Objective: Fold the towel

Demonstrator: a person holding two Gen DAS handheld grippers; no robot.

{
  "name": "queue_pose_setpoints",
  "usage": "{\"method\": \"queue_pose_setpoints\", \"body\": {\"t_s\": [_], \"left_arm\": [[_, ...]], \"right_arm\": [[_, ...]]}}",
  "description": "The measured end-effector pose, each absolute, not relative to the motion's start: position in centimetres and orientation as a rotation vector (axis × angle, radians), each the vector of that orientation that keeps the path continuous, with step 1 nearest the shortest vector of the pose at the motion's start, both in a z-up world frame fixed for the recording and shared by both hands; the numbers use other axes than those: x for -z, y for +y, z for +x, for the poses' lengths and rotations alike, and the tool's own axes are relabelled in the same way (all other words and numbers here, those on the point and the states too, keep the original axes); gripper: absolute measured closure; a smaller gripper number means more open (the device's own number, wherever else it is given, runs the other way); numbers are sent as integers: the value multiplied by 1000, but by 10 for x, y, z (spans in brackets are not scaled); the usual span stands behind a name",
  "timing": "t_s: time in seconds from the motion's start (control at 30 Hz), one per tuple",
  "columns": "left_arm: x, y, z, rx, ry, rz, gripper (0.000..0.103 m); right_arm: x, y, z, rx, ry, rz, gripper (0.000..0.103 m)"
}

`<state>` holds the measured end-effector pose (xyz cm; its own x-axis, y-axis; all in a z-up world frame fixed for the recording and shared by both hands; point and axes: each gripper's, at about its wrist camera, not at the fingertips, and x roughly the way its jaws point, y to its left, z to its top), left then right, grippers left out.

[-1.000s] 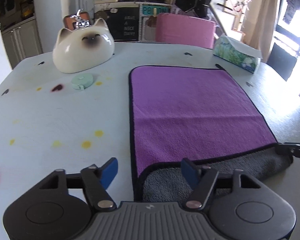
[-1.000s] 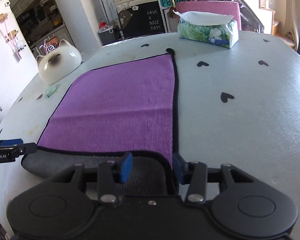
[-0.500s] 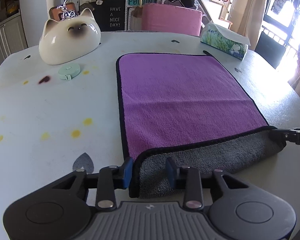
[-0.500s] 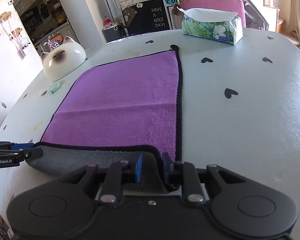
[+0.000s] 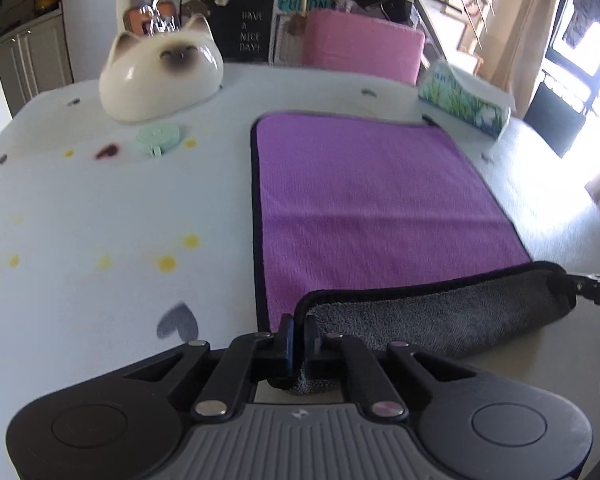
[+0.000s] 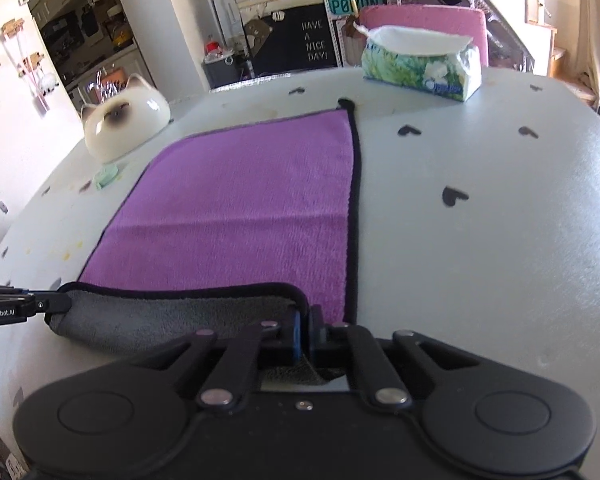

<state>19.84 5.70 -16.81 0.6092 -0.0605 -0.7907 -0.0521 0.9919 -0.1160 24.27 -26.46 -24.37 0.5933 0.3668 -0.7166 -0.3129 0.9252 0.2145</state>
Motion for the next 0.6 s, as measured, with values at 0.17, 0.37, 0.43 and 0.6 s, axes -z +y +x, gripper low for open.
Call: {"method": "queue_pose_setpoints", "body": {"t_s": [0.17,0.37,0.43,0.6], "left_arm": [[151,54,211,-3,874,-107,98],[136,58,241,-26,862,-94,98],[133,60,255,-31,866,-94,98],[128,65,295,-39,879,-96,98]], "right_arm": [[229,-265,249,-388,807,80,99],[212,-261,271,-382,781,92,99],[208,-258,282,-382,782,94,99],[198,-252,316,-374,788,105,99]]}}
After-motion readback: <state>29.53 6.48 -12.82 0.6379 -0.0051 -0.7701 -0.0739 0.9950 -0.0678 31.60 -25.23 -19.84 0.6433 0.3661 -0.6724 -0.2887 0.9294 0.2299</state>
